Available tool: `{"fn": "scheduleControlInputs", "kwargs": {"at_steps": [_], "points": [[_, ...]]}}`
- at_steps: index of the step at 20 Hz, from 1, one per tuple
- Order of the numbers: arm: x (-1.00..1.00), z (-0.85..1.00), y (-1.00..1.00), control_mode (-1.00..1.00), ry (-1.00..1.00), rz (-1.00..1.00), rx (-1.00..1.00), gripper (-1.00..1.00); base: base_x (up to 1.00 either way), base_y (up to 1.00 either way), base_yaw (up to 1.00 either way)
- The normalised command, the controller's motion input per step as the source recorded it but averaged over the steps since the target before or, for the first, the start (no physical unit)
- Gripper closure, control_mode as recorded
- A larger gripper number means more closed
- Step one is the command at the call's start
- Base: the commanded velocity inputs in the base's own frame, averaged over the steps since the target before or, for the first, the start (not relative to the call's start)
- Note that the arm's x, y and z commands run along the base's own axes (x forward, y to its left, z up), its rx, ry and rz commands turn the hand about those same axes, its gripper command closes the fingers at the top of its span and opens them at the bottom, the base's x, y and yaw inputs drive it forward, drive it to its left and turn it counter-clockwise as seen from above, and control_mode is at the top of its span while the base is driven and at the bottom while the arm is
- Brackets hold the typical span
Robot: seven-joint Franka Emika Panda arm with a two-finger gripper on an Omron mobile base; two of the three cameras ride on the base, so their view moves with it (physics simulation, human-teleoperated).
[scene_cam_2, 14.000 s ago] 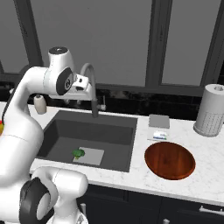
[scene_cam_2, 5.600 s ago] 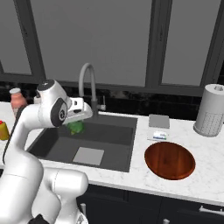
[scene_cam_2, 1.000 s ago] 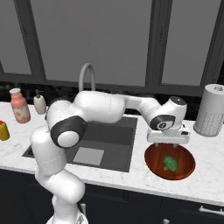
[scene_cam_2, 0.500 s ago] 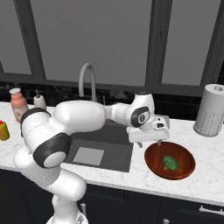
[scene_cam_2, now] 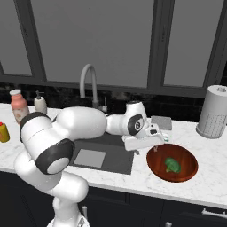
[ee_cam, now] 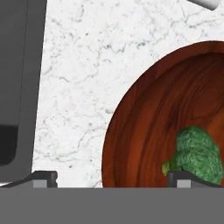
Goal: Pick the broccoli from the sink and place it in the bowl. Then pick the bowl and place it in the microwave. Then close the microwave door and press the start button.
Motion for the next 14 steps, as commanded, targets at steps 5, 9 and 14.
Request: {"fn": "scheduleControlInputs", "kwargs": {"at_steps": [5, 9, 14], "points": [[0.13, -0.31, 0.00, -1.00, 0.02, 0.00, -0.01, -1.00, 0.00, 0.00, 0.00], [0.11, -0.25, -0.06, -1.00, 0.00, 0.00, 0.00, -1.00, 0.00, 0.00, 0.00], [0.02, -0.30, -0.16, -1.00, 0.00, 0.00, 0.00, -1.00, 0.00, 0.00, 0.00]]}}
